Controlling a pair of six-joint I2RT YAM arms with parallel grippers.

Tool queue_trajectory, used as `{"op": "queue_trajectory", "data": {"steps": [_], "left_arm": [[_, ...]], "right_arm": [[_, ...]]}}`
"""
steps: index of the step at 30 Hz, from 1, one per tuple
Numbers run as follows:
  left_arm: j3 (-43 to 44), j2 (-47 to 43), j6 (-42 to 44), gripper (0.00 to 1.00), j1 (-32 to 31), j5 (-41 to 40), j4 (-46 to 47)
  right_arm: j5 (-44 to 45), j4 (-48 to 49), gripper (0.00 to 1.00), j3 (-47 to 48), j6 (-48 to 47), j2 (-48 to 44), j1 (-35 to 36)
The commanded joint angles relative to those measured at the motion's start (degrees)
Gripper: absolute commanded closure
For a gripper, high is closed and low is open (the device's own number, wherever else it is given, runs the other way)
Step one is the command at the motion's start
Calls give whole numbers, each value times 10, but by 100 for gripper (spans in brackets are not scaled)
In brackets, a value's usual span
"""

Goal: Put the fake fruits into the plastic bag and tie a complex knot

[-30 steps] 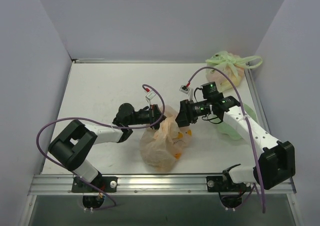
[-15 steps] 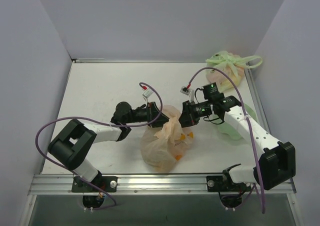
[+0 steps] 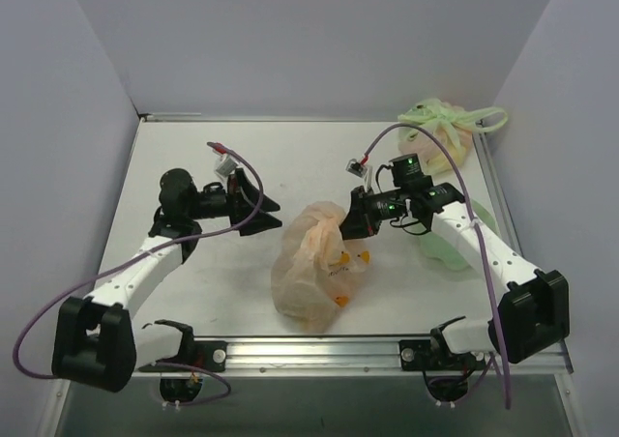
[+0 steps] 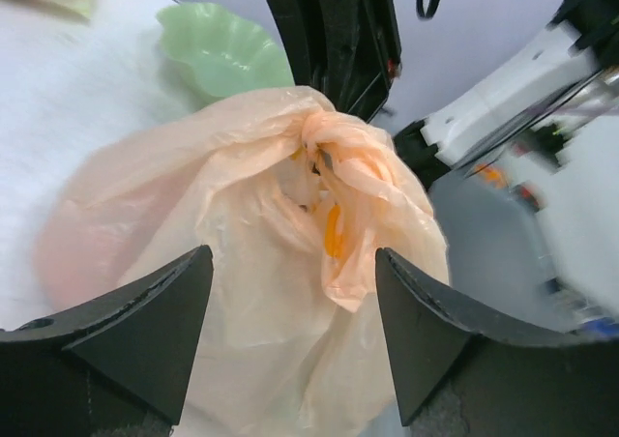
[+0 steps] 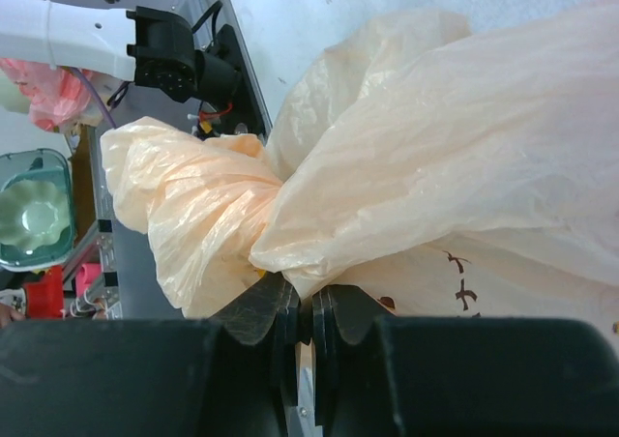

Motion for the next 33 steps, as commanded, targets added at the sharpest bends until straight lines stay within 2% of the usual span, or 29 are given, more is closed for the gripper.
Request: {"op": "queue_trajectory", "data": {"steps": [1, 2, 3, 9, 11, 16, 18, 23, 25, 26, 27, 28, 29, 30, 31, 33], "left_arm": [[101, -56, 465, 23, -5, 30, -508], [115, -62, 542, 23, -17, 22, -584], [120, -70, 585, 23, -44, -15, -623], [82, -131, 667, 22, -161, -173, -602], [77, -130, 683, 22, -179, -182, -589], [71, -110, 649, 24, -230, -253, -500], [76, -101, 640, 24, -236, -252, -480], [82, -74, 545, 30, -247, -264, -381], [85, -60, 504, 37, -249, -265, -346], [90, -58, 491, 47, -248, -268, -342], [91, -56, 471, 52, -248, -266, -330], [91, -58, 471, 61, -248, -266, -331], [92, -60, 473, 80, -248, -268, -336], [91, -63, 480, 92, -247, -270, -353], [91, -73, 485, 100, -245, -272, -363], [90, -91, 508, 100, -241, -278, -418]], "right_arm": [[-48, 50, 100, 39, -26, 18, 12], [-48, 52, 100, 43, -31, 26, 16], [-48, 52, 100, 52, -36, 29, 18], [-45, 49, 100, 63, -78, 52, 41], [-43, 49, 100, 65, -79, 57, 43], [-39, 39, 100, 63, -97, 53, 57], [-34, 37, 100, 62, -99, 51, 62], [-13, 36, 100, 57, -96, 51, 67], [-12, 36, 100, 54, -97, 51, 70], [-9, 36, 100, 52, -95, 51, 71], [-9, 36, 100, 50, -97, 50, 71], [-6, 34, 100, 49, -98, 48, 71], [-5, 32, 100, 49, -102, 48, 67], [-5, 30, 100, 49, -105, 46, 65], [-5, 27, 100, 49, -107, 45, 60], [-5, 22, 100, 50, -121, 43, 46]]}}
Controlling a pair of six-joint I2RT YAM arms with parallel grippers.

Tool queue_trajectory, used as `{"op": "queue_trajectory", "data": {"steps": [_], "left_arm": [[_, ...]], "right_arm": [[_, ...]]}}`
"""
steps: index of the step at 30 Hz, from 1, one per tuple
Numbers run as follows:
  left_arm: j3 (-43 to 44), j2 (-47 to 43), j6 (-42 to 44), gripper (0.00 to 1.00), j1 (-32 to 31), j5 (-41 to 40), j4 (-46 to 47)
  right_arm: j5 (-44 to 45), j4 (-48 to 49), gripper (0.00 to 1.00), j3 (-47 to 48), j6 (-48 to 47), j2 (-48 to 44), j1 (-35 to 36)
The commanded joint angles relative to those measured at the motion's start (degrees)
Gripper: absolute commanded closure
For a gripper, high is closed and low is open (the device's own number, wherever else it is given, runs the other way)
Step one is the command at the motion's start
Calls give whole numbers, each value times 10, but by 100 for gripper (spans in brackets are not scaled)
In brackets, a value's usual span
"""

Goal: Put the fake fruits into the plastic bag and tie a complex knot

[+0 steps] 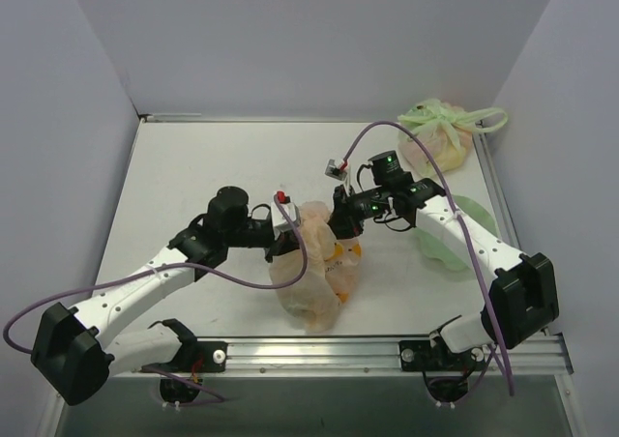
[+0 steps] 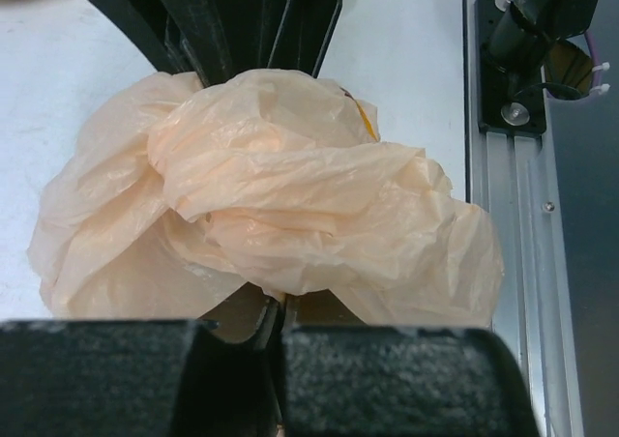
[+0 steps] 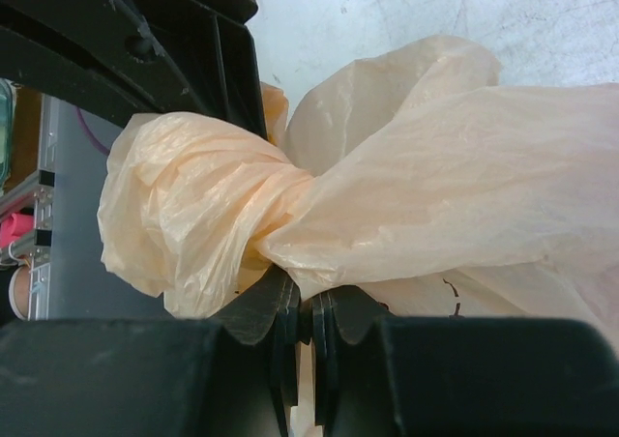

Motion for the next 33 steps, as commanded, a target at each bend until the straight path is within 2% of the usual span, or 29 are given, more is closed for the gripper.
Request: {"op": "queue_trajectory", "data": {"steps": [1, 4, 5, 6, 10, 15, 19, 21, 22, 23, 27, 30, 33], "left_arm": [[17, -39, 16, 100, 6, -11, -35], [16, -69, 57, 100, 11, -21, -95], [17, -74, 65, 95, 11, -23, -107], [17, -84, 70, 82, 11, -27, -118], [17, -95, 71, 63, 14, -37, -119], [24, -88, 90, 62, 19, -36, -122], [31, -69, 78, 52, 18, -31, -97], [33, -53, 70, 50, 19, -37, -78], [38, -48, 70, 50, 19, -36, -75], [43, -42, 71, 56, 19, -34, -75], [71, -16, 108, 100, 22, -31, -143], [61, -39, 133, 100, 63, -26, -183], [47, -88, 176, 100, 110, -32, -233]], "right_arm": [[-8, -21, 100, 11, -32, -14, -16], [-11, -35, 100, 16, -54, -16, -32], [-12, -38, 100, 18, -58, -16, -33], [-17, -40, 100, 18, -63, -16, -34], [-25, -45, 100, 19, -64, -16, -30], [-27, -44, 100, 24, -64, -16, -27], [-31, -44, 100, 25, -60, -16, -24], [-32, -44, 100, 27, -59, -16, -21], [-32, -45, 100, 29, -57, -14, -20], [-33, -44, 100, 31, -56, -13, -19], [-26, -47, 100, 34, -59, -13, -25], [-18, -74, 100, 39, -83, -16, -45], [-5, -160, 100, 54, -155, -20, -68]]}}
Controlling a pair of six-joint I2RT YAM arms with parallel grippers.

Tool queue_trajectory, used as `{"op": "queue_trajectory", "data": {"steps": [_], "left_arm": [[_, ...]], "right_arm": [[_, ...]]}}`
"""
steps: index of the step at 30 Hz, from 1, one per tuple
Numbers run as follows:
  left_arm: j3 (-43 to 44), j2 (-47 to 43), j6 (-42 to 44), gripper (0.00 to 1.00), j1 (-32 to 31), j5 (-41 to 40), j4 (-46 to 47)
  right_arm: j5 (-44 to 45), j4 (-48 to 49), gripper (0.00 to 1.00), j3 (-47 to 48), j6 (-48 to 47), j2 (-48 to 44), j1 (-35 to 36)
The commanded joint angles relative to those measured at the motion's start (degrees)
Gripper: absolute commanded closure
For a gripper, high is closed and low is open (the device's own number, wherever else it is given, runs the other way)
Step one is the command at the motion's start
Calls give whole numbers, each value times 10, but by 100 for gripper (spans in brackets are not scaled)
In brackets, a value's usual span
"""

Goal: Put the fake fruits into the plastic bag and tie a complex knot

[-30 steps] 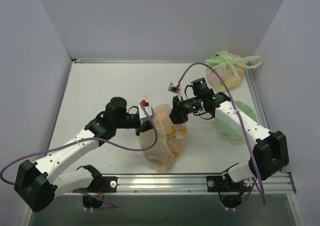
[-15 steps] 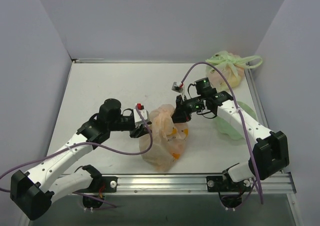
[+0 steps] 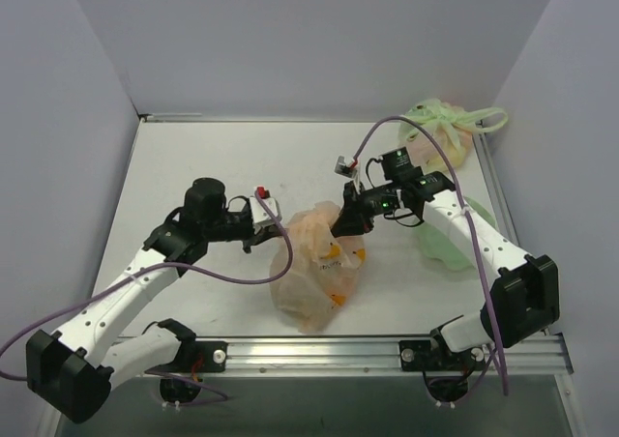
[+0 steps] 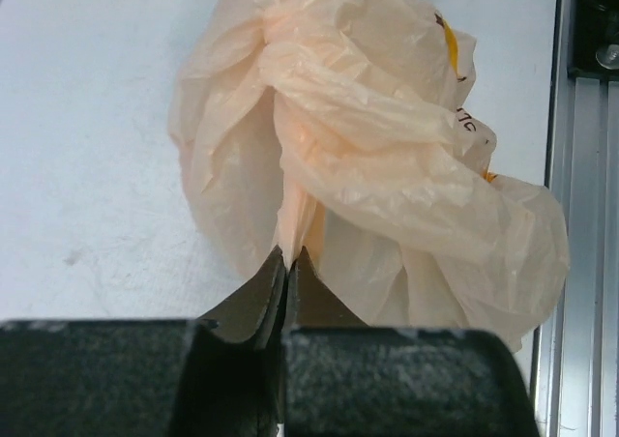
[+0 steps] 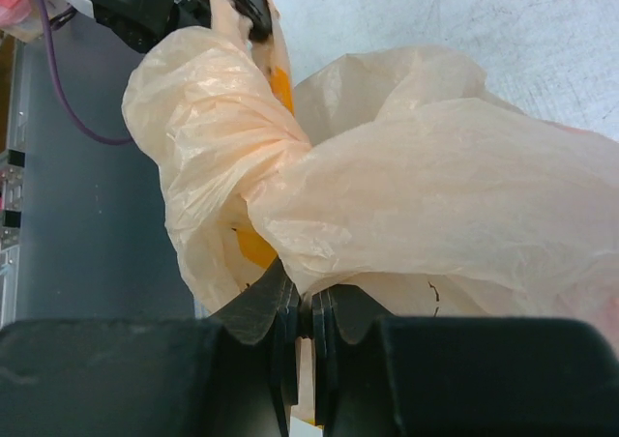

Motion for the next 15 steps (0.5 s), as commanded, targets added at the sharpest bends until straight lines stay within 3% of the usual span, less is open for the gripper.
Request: {"op": "queue_trajectory", "data": {"steps": [1, 6, 15], "left_arm": [[3, -58, 68, 100, 50, -5, -88], [-13, -81, 127, 100, 131, -14, -135], [-27, -69, 160, 100, 163, -51, -140]], "right_arm": [[16, -102, 100, 35, -99, -21, -35], [42, -197, 100, 38, -198, -34, -59], [59, -255, 100, 50, -277, -31, -107]]}}
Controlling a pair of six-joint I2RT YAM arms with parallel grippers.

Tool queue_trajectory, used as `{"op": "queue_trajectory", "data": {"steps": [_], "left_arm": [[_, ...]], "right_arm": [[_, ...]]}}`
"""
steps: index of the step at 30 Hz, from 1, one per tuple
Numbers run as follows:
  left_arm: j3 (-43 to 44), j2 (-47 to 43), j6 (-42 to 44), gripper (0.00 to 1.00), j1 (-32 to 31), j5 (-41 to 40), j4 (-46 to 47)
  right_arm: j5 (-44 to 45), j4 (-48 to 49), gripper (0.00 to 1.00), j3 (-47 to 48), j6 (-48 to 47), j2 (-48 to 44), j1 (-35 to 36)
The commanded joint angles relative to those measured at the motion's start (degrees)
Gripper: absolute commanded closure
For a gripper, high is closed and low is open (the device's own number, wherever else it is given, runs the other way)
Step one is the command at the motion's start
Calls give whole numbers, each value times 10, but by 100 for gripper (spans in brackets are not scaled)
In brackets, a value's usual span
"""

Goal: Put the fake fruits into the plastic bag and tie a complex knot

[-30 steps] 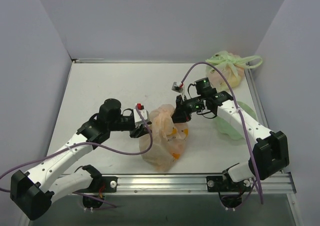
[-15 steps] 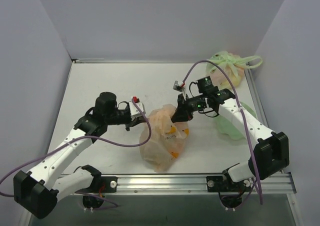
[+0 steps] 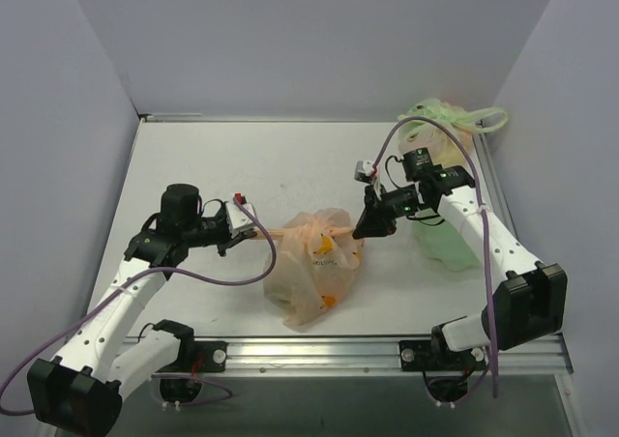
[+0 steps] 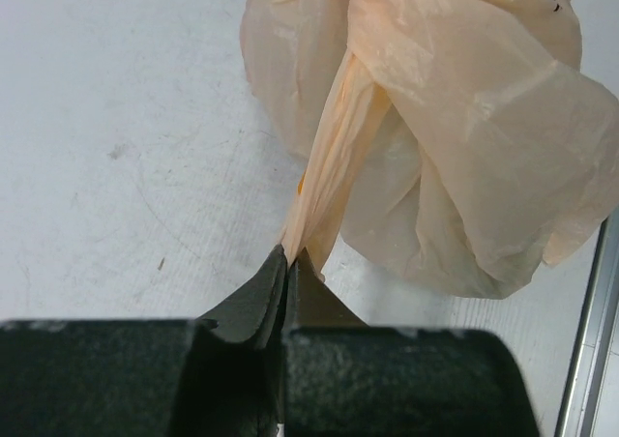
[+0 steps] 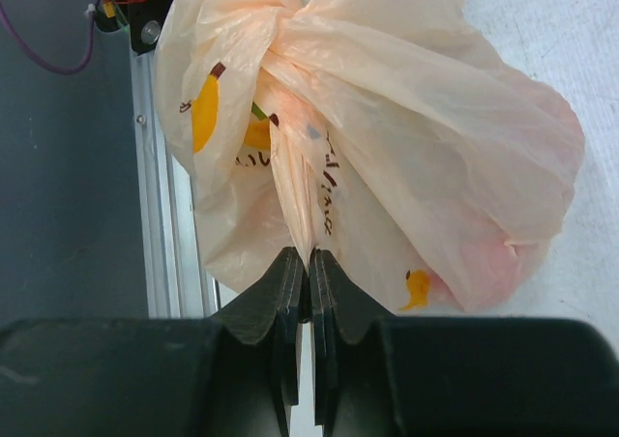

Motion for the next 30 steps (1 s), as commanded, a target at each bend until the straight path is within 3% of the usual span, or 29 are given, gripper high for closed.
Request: {"op": "queue_trajectory", "data": {"steps": [1, 6, 10, 14, 23, 30], "left_arm": [[4, -3, 39, 100, 31, -83, -31], [30, 4, 38, 100, 66, -93, -19], [45, 22, 31, 100, 103, -95, -19], [38, 36, 8, 100, 119, -125, 6], [-54, 42, -35, 100, 122, -276, 80], [-89, 51, -41, 100, 123, -314, 102]], "right_arm": [[42, -77, 100, 35, -44, -15, -42], [45, -79, 100, 83, -31, -13, -105], [107, -79, 100, 79, -45, -16, -128], [181, -61, 100, 37, -41, -14, -131], [355, 123, 100, -82, 81, -23, -123], [424, 158, 100, -123, 86, -14, -123]]}}
